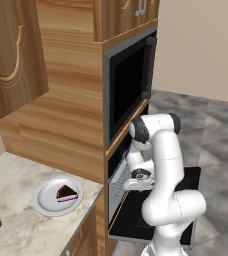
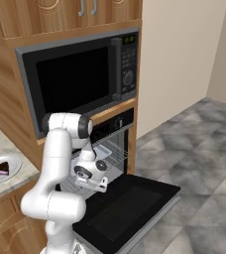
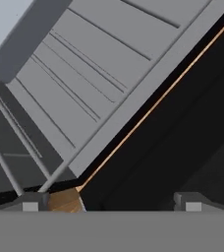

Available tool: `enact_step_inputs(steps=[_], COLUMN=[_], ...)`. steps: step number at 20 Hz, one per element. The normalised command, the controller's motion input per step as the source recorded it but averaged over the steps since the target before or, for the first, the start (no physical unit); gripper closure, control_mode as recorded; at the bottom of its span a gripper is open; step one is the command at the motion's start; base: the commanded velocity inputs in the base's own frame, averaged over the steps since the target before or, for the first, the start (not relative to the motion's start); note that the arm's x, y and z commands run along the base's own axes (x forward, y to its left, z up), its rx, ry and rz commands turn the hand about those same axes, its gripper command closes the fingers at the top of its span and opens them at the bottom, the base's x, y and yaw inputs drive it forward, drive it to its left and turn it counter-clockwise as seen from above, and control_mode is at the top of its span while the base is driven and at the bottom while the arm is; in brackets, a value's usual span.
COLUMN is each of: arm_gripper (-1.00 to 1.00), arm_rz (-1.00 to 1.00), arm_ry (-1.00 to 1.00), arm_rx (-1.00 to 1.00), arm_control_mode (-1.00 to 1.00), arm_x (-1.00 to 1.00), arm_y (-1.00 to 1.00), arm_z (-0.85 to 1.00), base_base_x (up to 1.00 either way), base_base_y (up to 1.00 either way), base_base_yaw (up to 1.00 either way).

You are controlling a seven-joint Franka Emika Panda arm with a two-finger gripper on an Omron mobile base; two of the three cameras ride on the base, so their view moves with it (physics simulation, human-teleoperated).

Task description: Take the baked cake out of the oven and place it on the plate for cooling. Then close the oven door.

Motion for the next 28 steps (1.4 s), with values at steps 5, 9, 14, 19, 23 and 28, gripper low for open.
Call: enact_step_inputs(steps=[5, 9, 14, 19, 23, 28], arm_gripper=[-1.00, -1.00, -1.00, -1.00, -1.00, -1.00], arm_rz=[-0.03, -0.07, -0.08, -0.11, -0.17, -0.21], arm_ry=[-0.01, -0.04, -0.05, -0.01, 0.01, 0.16], arm_rx=[0.00, 0.00, 0.00, 0.01, 0.01, 0.00], arm_control_mode=[-1.00, -1.00, -1.00, -1.00, -1.00, -1.00], arm_x=[-0.69, -0.92, -0.74, -0.29, -0.04, -0.04], arm_y=[-0.36, -0.57, -0.60, -0.59, -0.57, -0.62], arm_z=[0.57, 0.93, 1.00, 1.00, 1.00, 0.67], base_base_x=[0.00, 0.00, 0.00, 0.00, 0.00, 0.00], base_base_y=[0.00, 0.00, 0.00, 0.00, 0.00, 0.00], base_base_yaw=[0.00, 0.00, 0.00, 0.00, 0.00, 0.00])
